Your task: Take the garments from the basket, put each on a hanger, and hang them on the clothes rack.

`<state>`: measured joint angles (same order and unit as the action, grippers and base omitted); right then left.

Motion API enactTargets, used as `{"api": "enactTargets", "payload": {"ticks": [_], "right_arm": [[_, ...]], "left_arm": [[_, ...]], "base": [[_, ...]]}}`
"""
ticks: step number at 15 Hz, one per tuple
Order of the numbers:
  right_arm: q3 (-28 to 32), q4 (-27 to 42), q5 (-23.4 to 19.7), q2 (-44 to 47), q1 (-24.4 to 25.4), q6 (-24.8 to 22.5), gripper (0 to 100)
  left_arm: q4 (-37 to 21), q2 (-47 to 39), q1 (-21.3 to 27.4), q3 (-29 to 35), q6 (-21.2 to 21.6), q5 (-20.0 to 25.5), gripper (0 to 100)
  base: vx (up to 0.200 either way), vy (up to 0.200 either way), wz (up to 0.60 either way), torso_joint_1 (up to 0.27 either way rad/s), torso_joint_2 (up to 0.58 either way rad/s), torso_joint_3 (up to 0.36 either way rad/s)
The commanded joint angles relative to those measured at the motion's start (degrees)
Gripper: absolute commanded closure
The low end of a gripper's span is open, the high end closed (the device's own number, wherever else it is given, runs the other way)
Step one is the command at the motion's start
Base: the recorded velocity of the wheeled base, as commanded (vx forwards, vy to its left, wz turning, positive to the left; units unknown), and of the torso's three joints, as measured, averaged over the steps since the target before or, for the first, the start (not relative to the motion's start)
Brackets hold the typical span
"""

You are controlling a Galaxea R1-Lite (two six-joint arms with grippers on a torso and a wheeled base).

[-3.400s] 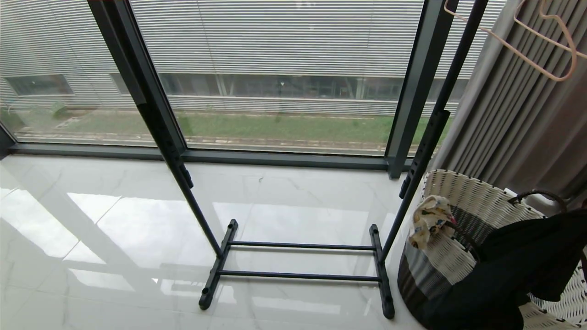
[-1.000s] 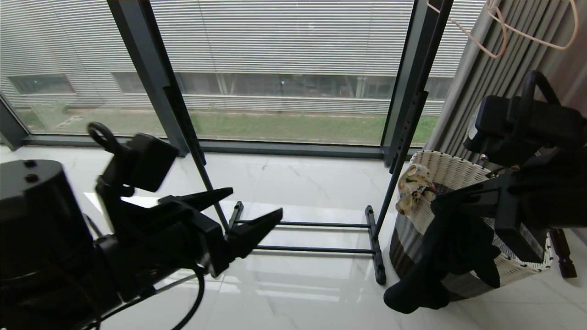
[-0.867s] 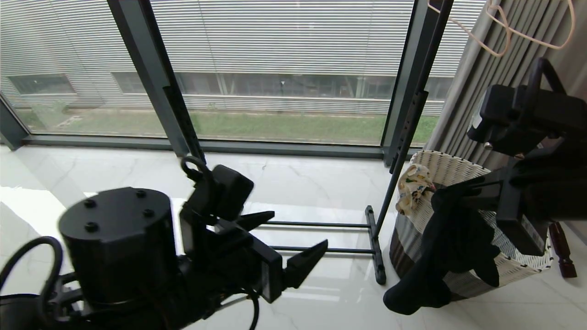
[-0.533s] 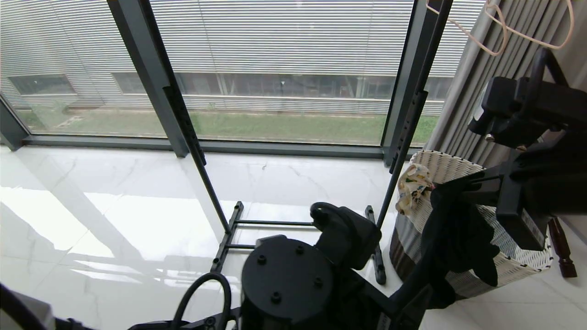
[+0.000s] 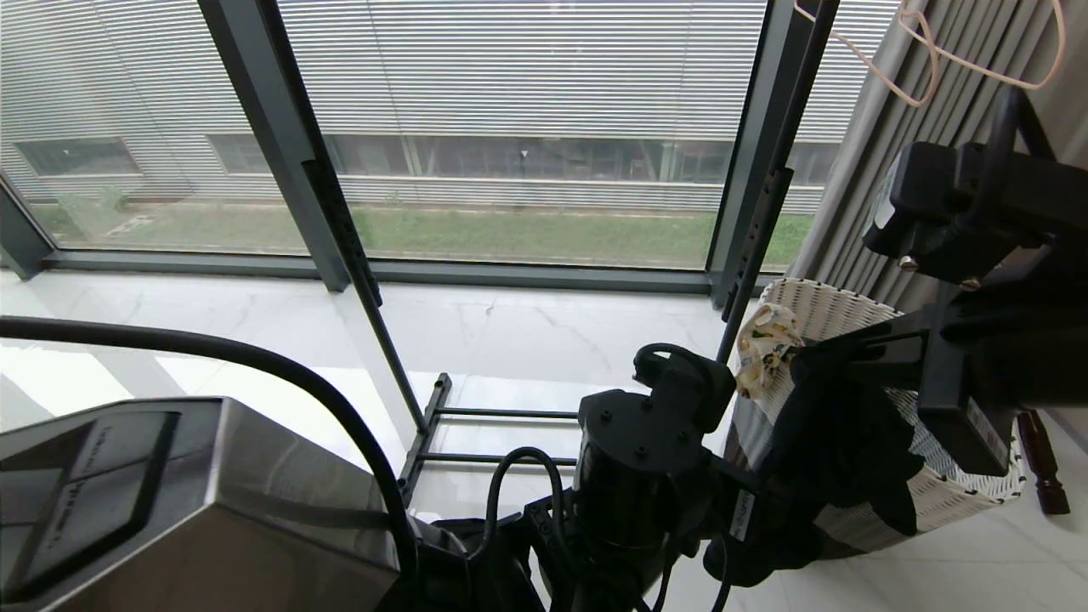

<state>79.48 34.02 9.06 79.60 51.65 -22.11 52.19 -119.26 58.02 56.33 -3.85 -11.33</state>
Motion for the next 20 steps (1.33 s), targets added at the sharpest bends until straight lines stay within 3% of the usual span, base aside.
{"api": "enactTargets", "payload": {"ticks": [1,7,10,14,20], "right_arm": [[0.0,0.0,0.0,0.1,0.5,0.0,100],[-0.2,0.0,0.0,-0.1,-0.1,0.1,100],[-0.2,-0.1,-0.1,0.0,-0.8,0.1,100],[-0.1,-0.1,-0.1,0.1,-0.8,0.1,100],[0.1,-0.1,-0.1,0.1,0.2,0.1,100]], "left_arm": [[0.0,-2.8,-0.8,0.3,1.2,0.0,0],[0.3,-1.9,-0.8,-1.8,6.0,0.1,0],[0.5,0.0,-2.0,-1.8,5.9,0.1,0],[8.9,1.0,-2.5,-2.4,6.7,0.3,0],[8.9,-2.1,-2.6,-3.6,6.8,1.6,0]], "base": [[0.000,0.000,0.00,0.000,0.00,0.000],[0.000,0.000,0.00,0.000,0.00,0.000],[0.000,0.000,0.00,0.000,0.00,0.000],[0.000,0.000,0.00,0.000,0.00,0.000],[0.000,0.000,0.00,0.000,0.00,0.000]]}}
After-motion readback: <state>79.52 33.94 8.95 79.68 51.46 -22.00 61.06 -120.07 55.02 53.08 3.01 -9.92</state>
